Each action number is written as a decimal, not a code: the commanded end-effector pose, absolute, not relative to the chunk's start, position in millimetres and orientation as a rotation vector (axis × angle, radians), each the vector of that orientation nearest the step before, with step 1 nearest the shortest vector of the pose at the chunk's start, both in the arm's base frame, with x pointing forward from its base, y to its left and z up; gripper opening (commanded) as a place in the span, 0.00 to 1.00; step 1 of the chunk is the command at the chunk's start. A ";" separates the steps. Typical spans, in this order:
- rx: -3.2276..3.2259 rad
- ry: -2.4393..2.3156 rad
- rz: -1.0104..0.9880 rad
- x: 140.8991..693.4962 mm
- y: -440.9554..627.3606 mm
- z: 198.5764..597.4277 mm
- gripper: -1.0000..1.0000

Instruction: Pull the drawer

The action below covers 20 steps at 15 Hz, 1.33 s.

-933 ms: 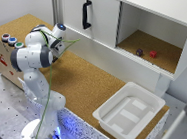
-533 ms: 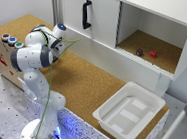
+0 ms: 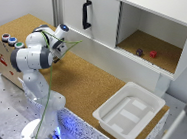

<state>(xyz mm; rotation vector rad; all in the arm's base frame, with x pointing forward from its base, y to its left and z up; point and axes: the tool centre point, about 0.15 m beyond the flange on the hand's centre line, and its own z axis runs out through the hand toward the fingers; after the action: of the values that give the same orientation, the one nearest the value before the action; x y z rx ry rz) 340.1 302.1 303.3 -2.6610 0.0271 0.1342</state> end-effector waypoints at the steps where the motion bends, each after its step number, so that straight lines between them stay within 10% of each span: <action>1: -2.537 0.063 0.163 353.3 232.6 251.0 0.00; 19: -2.585 0.353 0.104 358.4 99.9 253.9 0.00; 20: -2.594 0.361 0.110 359.1 97.4 254.8 1.00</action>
<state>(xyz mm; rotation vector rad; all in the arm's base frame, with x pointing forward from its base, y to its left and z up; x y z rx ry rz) 348.8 145.5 299.3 -2.6167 0.2760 0.0673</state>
